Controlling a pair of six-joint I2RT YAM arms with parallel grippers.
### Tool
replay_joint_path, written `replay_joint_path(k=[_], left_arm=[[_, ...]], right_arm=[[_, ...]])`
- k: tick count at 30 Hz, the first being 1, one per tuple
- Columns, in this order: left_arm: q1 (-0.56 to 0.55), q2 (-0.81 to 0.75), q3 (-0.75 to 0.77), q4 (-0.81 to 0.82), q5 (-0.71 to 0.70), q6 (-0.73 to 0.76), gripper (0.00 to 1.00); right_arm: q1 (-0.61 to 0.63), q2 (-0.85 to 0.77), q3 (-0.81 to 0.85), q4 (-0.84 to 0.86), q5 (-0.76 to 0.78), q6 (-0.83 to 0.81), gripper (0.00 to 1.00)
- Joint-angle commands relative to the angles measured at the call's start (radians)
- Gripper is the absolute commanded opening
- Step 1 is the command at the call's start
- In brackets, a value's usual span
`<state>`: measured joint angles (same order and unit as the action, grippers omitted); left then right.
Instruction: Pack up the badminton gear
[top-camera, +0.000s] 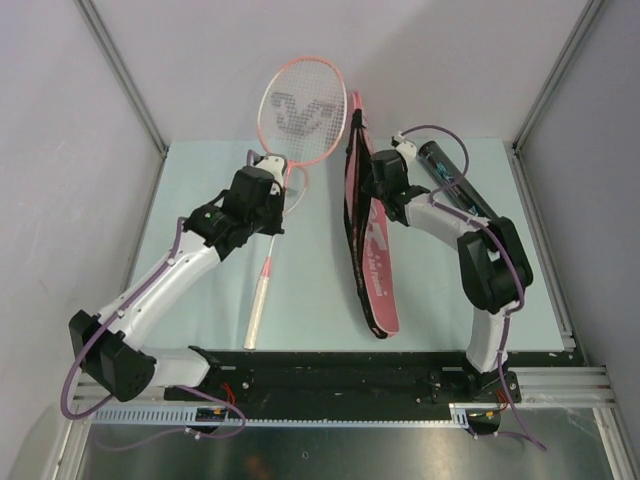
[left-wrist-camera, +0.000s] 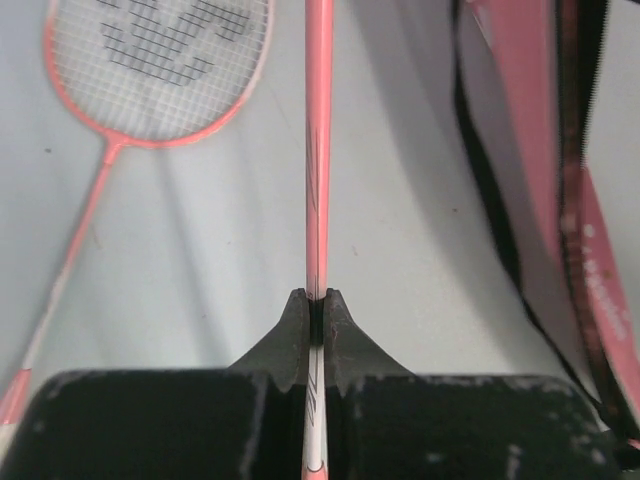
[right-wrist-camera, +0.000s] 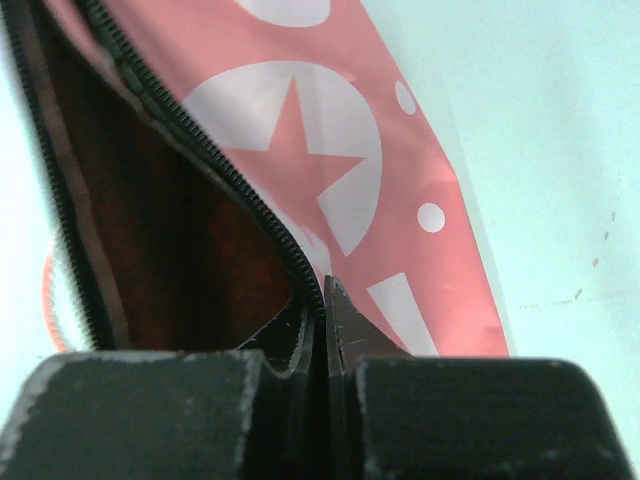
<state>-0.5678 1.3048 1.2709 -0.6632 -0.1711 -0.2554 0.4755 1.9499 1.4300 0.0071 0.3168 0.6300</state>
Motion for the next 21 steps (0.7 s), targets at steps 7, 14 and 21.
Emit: replay_joint_path(k=[7,14,21], left_arm=[[-0.032,-0.081,0.071,-0.007,-0.148,0.131,0.00],[-0.090,-0.062,0.091,-0.012,-0.303,0.238,0.01],[-0.173,-0.007,0.045,-0.010,-0.597,0.303,0.00]], right_arm=[[0.014,-0.204,-0.106,0.019,0.154,0.270,0.00],[0.035,-0.143,-0.040,-0.036,0.269,0.264,0.00],[0.012,-0.037,-0.029,0.111,0.139,0.212,0.00]])
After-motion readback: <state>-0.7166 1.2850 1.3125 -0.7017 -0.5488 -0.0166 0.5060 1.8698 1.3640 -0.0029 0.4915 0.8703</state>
